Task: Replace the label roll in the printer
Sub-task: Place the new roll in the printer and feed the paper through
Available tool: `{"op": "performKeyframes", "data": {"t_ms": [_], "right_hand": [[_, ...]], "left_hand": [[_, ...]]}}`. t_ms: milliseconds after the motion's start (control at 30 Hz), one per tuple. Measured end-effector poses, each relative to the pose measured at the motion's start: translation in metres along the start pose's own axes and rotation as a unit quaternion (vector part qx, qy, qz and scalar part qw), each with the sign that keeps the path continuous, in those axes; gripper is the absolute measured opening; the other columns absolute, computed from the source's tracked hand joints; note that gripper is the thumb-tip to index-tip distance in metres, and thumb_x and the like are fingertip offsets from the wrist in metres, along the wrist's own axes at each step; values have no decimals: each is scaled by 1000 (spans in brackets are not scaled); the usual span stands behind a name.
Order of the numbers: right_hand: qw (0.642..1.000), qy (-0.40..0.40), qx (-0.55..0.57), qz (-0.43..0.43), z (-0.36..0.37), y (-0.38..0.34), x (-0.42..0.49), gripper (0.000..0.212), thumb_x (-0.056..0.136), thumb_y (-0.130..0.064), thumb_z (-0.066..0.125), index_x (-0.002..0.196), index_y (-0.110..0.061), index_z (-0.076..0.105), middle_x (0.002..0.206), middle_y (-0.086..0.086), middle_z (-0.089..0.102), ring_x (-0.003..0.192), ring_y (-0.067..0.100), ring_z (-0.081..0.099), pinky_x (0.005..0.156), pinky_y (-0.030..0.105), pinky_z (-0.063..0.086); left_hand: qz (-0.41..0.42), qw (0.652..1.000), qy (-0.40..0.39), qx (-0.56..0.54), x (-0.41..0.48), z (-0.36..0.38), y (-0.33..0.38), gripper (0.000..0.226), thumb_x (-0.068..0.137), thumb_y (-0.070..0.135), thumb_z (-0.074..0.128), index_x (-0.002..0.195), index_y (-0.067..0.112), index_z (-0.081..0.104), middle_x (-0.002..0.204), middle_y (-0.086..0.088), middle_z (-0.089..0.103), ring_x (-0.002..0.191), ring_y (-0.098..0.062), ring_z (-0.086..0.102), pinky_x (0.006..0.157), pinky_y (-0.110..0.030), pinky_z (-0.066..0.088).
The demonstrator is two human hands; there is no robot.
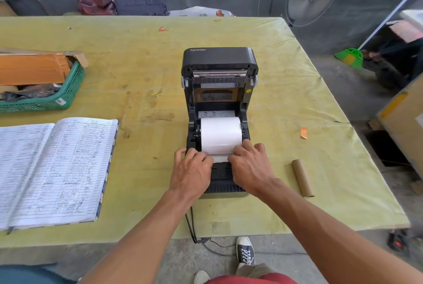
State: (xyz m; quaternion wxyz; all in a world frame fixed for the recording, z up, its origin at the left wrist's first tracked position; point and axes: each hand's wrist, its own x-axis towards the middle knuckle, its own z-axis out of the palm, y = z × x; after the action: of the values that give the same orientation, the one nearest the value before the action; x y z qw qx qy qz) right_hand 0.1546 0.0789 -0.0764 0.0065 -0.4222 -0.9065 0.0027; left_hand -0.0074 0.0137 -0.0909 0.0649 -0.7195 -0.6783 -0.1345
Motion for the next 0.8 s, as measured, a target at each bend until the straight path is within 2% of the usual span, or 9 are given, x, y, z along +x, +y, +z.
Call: {"op": "performKeyframes", "data": {"t_ms": [167, 333, 433, 600, 800], "right_hand": [[1000, -3, -3, 4, 2, 3, -4, 13, 90, -13, 56, 80, -17, 63, 85, -2, 58, 91, 22, 42, 77, 37, 31], [1000, -1, -5, 1, -3, 3, 0, 12, 92, -12, 57, 82, -19, 57, 82, -2, 60, 79, 20, 35, 73, 37, 26], [1000, 5, -4, -4, -4, 2, 0, 9, 92, -12, 59, 87, -18, 62, 83, -2, 60, 81, 22, 42, 72, 36, 26], [1000, 1, -11, -21, -5, -3, 3, 8, 92, -9, 60, 87, -15, 63, 89, 3, 58, 91, 26, 48, 76, 39, 32], [999, -8, -25, -29, -6, -2, -1, 7, 94, -9, 58, 93, -15, 61, 89, 3, 61, 89, 25, 50, 83, 40, 35]], "left_hand": [[22, 1000, -16, 5, 4, -1, -4, 14, 79, 3, 71, 72, 16, 72, 69, 3, 67, 73, -22, 60, 85, -43, 45], [77, 997, -22, 20, 11, -2, -7, 15, 86, 2, 62, 81, 14, 70, 75, -1, 69, 75, -24, 59, 85, -42, 44], [96, 995, -7, 24, 10, -3, -8, 12, 84, 2, 66, 79, 13, 68, 76, -3, 68, 75, -25, 59, 78, -43, 47], [92, 995, 2, 37, 7, -2, -5, 11, 79, 3, 70, 76, 12, 65, 79, -4, 62, 78, -26, 55, 65, -40, 41], [55, 998, -12, 41, 4, -3, 1, 14, 80, 3, 69, 75, 15, 63, 75, -1, 62, 77, -25, 54, 65, -38, 40]]}}
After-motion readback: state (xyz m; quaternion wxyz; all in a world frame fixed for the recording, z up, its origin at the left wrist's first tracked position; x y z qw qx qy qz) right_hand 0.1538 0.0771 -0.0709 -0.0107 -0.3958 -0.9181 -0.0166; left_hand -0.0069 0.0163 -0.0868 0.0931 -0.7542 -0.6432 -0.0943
